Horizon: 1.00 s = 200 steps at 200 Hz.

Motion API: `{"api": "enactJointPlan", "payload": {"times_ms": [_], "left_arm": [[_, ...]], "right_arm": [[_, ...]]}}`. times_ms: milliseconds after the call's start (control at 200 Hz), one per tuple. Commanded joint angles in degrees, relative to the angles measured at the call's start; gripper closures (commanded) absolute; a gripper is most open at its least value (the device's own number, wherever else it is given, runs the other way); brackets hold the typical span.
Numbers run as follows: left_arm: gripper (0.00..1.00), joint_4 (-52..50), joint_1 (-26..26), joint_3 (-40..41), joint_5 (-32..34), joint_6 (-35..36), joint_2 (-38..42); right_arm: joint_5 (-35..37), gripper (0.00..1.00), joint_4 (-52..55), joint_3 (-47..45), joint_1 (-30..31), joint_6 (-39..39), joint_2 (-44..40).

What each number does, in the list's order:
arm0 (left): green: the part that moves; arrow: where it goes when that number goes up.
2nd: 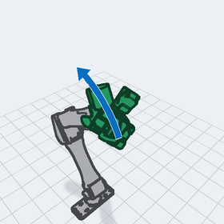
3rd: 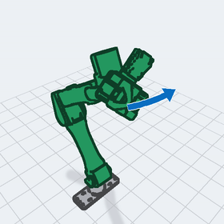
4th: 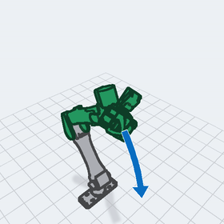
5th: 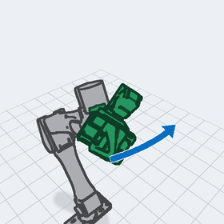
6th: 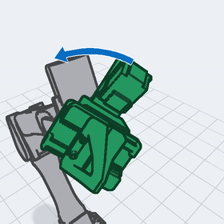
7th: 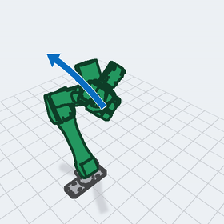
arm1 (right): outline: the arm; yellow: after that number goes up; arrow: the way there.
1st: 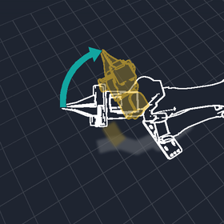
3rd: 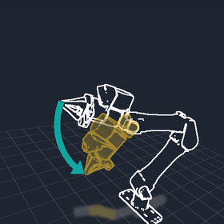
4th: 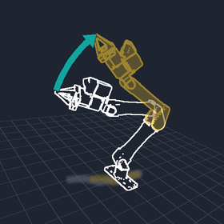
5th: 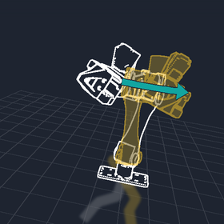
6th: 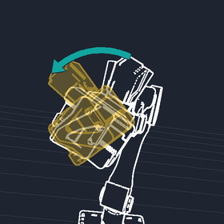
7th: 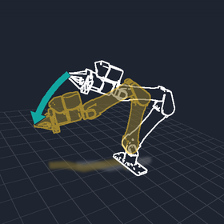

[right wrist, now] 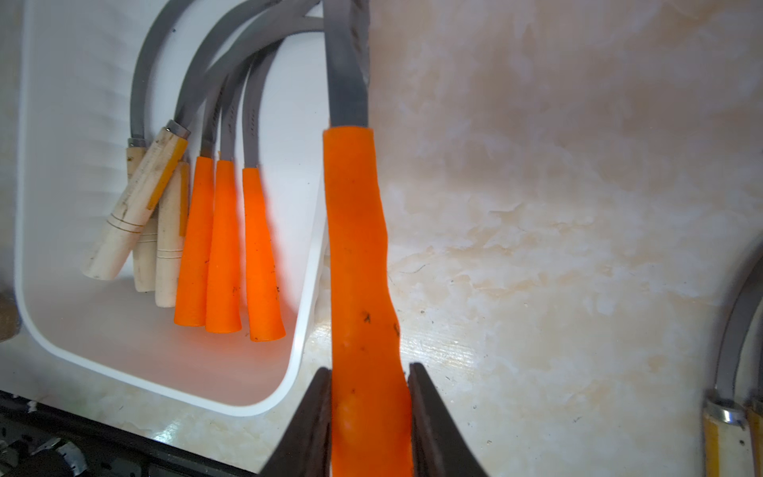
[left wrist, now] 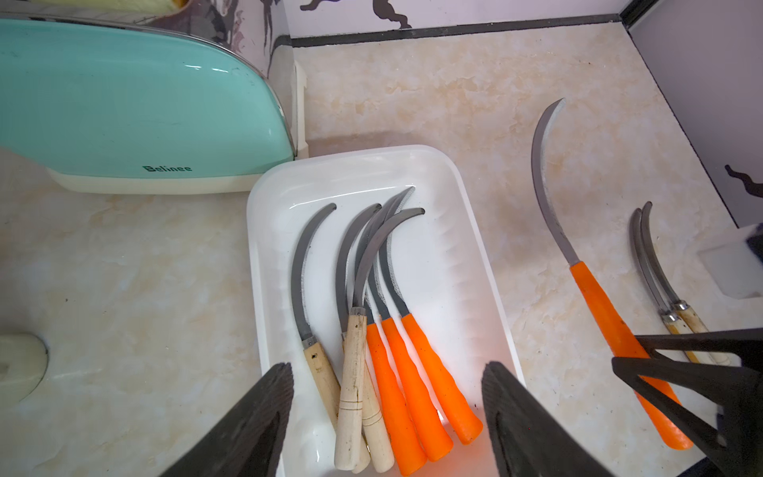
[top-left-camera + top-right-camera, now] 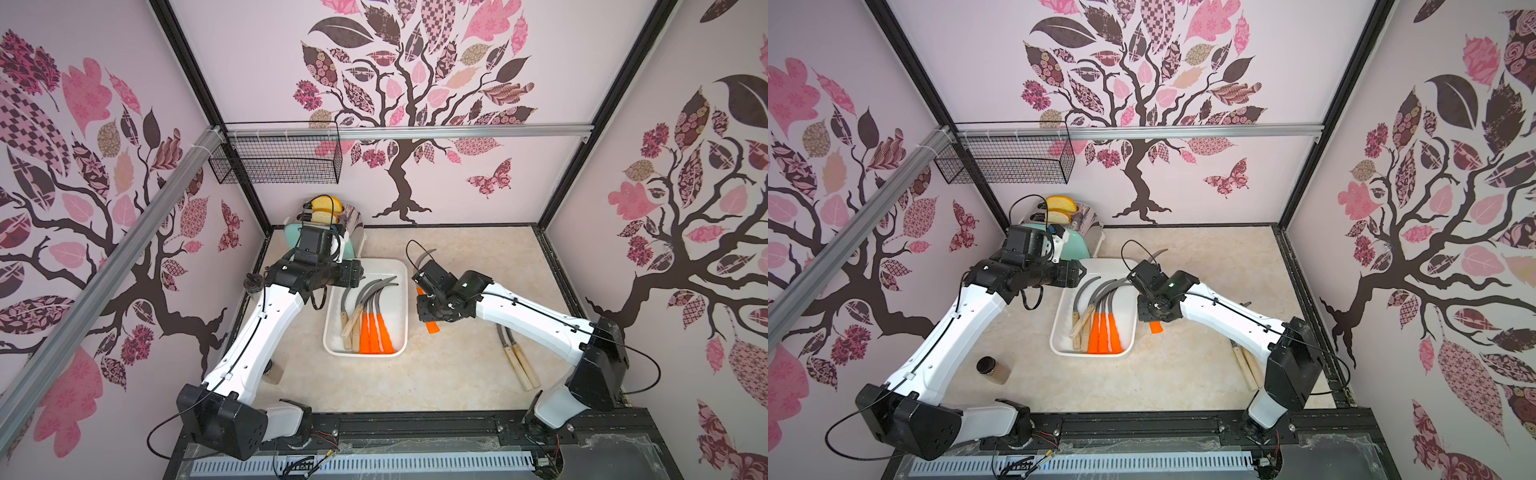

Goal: Put small sickles into storage boxes
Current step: Pick up the sickle at the center of the board, then place the sickle in the storage box.

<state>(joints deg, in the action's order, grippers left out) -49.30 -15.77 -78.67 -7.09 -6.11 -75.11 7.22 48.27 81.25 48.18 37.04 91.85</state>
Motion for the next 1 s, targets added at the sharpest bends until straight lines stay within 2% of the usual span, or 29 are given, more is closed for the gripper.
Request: {"api": "enactJointPlan", "payload": {"times_ms": [0,220,550,995], "left_arm": [[0.24,0.37,1.64,-1.90,-0.20,-0.34,1.26],[0.24,-0.35,3.42,-0.82,0.33,-1.29,2.84],[0.24,-2.35,12.45,-1.63,-5.80,-2.68,2.47],[0.24,-2.25,12.55,-1.50,-6.00,-2.26,3.38]], "right_arm": [[-1.72,1.00,1.15,4.10,0.04,-0.57,-0.02],[-4.43,1.00,0.09,9.42,2.87,-0.30,4.36],[-9.08,1.00,-4.41,13.76,5.56,1.35,10.98],[-12.15,1.00,-8.42,16.52,5.61,2.16,18.71]]}}
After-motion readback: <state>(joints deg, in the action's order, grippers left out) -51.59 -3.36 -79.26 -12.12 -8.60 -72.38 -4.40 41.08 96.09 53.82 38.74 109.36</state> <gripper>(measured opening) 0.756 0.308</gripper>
